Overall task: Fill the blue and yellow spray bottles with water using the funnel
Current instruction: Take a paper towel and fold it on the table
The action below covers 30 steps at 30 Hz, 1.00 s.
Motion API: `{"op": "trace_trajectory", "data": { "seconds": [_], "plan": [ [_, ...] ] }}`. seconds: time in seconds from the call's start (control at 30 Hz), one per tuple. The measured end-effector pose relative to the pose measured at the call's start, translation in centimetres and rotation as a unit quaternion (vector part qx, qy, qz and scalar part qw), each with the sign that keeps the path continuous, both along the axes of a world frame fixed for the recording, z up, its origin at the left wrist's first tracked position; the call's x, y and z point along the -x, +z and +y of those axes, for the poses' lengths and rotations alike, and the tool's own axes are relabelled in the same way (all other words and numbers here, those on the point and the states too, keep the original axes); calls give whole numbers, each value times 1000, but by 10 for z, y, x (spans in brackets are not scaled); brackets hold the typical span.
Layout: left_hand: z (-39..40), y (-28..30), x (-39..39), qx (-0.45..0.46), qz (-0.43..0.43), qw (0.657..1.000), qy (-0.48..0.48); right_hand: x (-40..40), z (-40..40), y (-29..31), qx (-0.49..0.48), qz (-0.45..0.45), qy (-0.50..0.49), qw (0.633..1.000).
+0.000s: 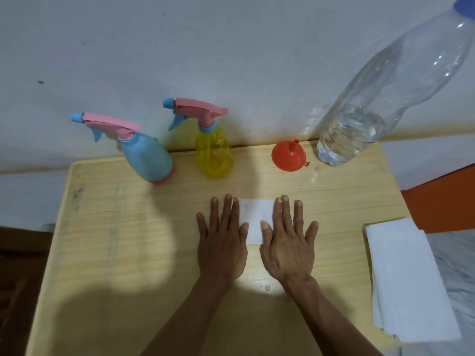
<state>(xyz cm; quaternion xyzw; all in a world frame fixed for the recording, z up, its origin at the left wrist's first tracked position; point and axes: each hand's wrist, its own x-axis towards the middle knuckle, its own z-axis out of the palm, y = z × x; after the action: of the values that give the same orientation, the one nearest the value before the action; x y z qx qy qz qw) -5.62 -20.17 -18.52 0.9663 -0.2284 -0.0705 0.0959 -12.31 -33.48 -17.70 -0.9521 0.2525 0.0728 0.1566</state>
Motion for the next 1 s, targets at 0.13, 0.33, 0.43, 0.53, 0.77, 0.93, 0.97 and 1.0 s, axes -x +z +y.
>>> {"op": "trace_trajectory", "data": {
  "seconds": [0.13,0.33,0.43,0.53,0.77,0.93,0.97,1.0],
  "plan": [
    [0,0,-1,5,-21,1000,-11,-1,2,0,-10,1,8,1000],
    [8,5,-6,32,-14,999,-17,-8,9,1,-27,-13,32,999],
    [18,8,-9,38,-41,998,-28,-11,14,-3,-22,-29,50,998],
    [28,8,-12,47,-54,997,-32,-15,24,-6,-24,-31,62,997],
    [62,2,-28,55,-68,996,-33,-28,66,-7,-9,-42,69,997],
    [105,-1,-45,45,-74,996,-36,-43,103,0,-22,-16,84,996],
    [115,-2,-48,43,-78,995,-39,-47,111,1,-24,-14,87,996],
    [125,-2,-50,42,-82,995,-40,-50,121,3,-25,-15,91,995]
  ]
}}
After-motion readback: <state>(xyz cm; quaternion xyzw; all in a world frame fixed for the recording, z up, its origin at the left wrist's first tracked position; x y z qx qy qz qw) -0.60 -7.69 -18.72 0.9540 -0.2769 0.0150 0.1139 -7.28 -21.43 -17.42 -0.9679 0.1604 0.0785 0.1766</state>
